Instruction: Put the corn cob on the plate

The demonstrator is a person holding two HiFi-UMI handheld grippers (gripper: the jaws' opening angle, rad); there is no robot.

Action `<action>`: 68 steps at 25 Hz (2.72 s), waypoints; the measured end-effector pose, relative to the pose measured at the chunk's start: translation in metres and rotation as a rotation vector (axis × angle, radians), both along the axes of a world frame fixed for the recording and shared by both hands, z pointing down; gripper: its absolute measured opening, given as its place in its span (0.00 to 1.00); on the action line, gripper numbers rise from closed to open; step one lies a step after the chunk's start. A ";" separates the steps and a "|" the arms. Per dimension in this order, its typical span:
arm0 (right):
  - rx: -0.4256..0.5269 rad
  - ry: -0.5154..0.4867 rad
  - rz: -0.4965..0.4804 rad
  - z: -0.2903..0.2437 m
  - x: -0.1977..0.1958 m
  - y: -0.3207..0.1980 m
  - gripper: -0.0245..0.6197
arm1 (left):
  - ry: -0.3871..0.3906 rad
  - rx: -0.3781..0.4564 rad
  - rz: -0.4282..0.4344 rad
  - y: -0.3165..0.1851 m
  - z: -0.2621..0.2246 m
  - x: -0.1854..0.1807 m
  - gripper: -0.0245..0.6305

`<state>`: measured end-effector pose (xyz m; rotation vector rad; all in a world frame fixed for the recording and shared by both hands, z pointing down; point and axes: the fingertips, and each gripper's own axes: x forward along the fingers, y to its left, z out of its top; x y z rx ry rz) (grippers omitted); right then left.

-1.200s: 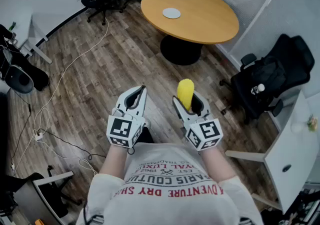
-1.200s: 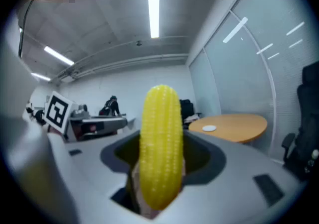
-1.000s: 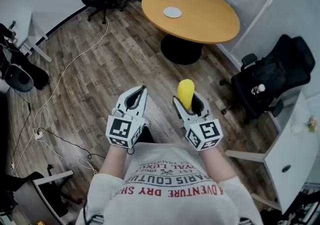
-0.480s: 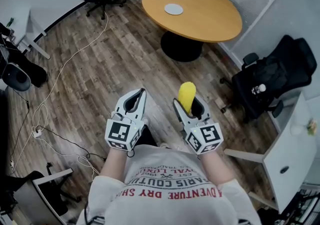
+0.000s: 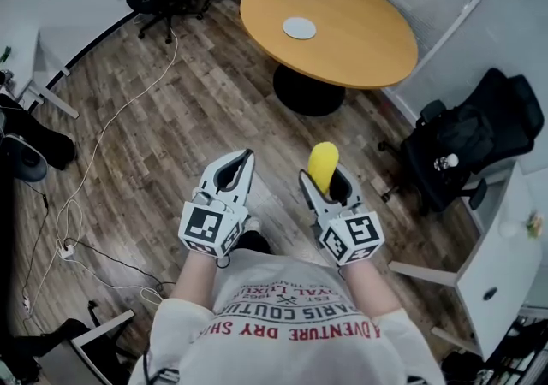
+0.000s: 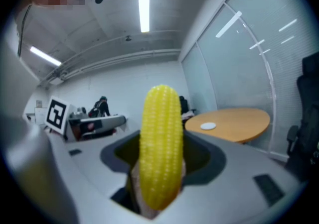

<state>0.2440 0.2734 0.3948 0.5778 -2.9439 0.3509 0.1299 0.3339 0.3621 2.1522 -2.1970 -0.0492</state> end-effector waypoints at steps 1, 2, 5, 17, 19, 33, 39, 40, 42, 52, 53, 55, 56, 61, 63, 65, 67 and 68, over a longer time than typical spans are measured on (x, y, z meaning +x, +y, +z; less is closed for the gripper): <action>0.001 -0.001 0.008 -0.001 -0.011 -0.005 0.45 | 0.000 0.002 0.008 -0.006 -0.001 -0.012 0.09; 0.003 -0.003 0.015 -0.002 -0.021 -0.010 0.45 | 0.000 0.005 0.014 -0.012 -0.003 -0.023 0.09; 0.009 -0.012 0.037 -0.007 -0.047 -0.030 0.45 | 0.001 0.009 0.034 -0.031 -0.006 -0.051 0.09; -0.038 -0.019 0.080 -0.001 -0.125 -0.081 0.45 | 0.007 -0.039 0.057 -0.077 0.003 -0.131 0.09; -0.038 -0.017 0.075 0.002 -0.134 -0.095 0.45 | 0.010 -0.043 0.049 -0.090 0.007 -0.140 0.09; -0.026 0.002 -0.014 0.015 -0.214 -0.261 0.45 | -0.017 -0.064 0.019 -0.251 0.016 -0.206 0.09; -0.019 -0.004 -0.025 0.011 -0.232 -0.345 0.45 | -0.018 -0.062 0.027 -0.338 0.014 -0.223 0.09; -0.018 -0.006 -0.024 0.011 -0.234 -0.357 0.45 | -0.018 -0.062 0.033 -0.351 0.015 -0.223 0.09; -0.017 -0.005 -0.019 0.013 -0.235 -0.379 0.45 | -0.020 -0.061 0.045 -0.375 0.016 -0.222 0.09; -0.049 -0.004 0.065 0.022 -0.248 -0.456 0.45 | -0.012 -0.066 0.093 -0.452 0.023 -0.248 0.09; -0.056 -0.004 0.079 0.025 -0.251 -0.462 0.45 | -0.009 -0.066 0.102 -0.460 0.025 -0.252 0.09; -0.068 -0.001 0.111 0.029 -0.257 -0.475 0.45 | -0.006 -0.069 0.130 -0.478 0.028 -0.261 0.09; -0.071 0.002 0.130 0.031 -0.261 -0.481 0.45 | -0.006 -0.071 0.150 -0.487 0.030 -0.266 0.09; -0.088 0.012 0.242 0.036 -0.279 -0.516 0.45 | -0.008 -0.076 0.265 -0.535 0.031 -0.291 0.09; -0.096 0.014 0.290 0.036 -0.288 -0.530 0.45 | -0.011 -0.081 0.309 -0.557 0.030 -0.303 0.09; -0.105 0.014 0.336 0.037 -0.298 -0.542 0.45 | -0.014 -0.089 0.354 -0.576 0.031 -0.316 0.09; -0.117 0.011 0.385 0.039 -0.305 -0.553 0.45 | -0.017 -0.097 0.398 -0.593 0.031 -0.327 0.09; -0.124 0.011 0.409 0.040 -0.309 -0.557 0.45 | -0.017 -0.101 0.419 -0.601 0.032 -0.331 0.09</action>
